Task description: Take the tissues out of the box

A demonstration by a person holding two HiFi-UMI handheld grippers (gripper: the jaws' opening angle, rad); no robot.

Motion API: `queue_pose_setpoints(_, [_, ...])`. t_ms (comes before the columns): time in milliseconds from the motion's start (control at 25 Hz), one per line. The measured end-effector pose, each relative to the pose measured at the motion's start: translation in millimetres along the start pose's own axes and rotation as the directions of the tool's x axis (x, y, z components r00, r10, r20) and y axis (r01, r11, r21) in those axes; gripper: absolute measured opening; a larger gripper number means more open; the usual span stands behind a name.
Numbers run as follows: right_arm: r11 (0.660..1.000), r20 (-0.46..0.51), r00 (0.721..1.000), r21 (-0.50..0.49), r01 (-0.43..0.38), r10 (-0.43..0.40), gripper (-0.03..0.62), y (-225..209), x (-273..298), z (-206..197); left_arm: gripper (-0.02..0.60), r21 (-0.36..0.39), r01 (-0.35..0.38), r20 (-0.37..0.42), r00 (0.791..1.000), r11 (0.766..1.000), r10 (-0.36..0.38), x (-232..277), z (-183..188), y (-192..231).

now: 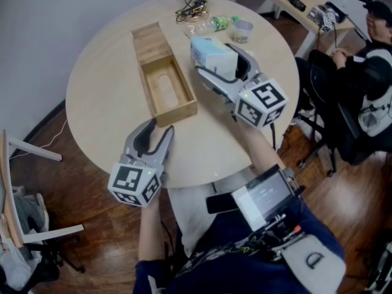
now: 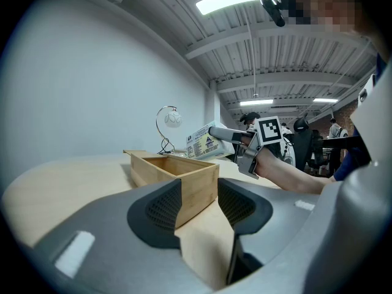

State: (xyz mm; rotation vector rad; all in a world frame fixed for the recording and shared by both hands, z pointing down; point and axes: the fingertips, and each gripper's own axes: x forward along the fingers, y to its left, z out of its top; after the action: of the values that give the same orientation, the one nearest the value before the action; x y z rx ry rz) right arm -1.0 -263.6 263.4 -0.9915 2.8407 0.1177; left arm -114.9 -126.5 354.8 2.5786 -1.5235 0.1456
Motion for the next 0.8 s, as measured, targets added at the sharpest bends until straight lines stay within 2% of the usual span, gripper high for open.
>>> queue_pose_setpoints(800, [1.000,-0.058,0.998,-0.013,0.013,-0.014,0.417,-1.7,-4.8,-13.9,0.192,0.003,0.003,-0.001,1.000,1.000,-0.003,-0.3,0.3,1.6])
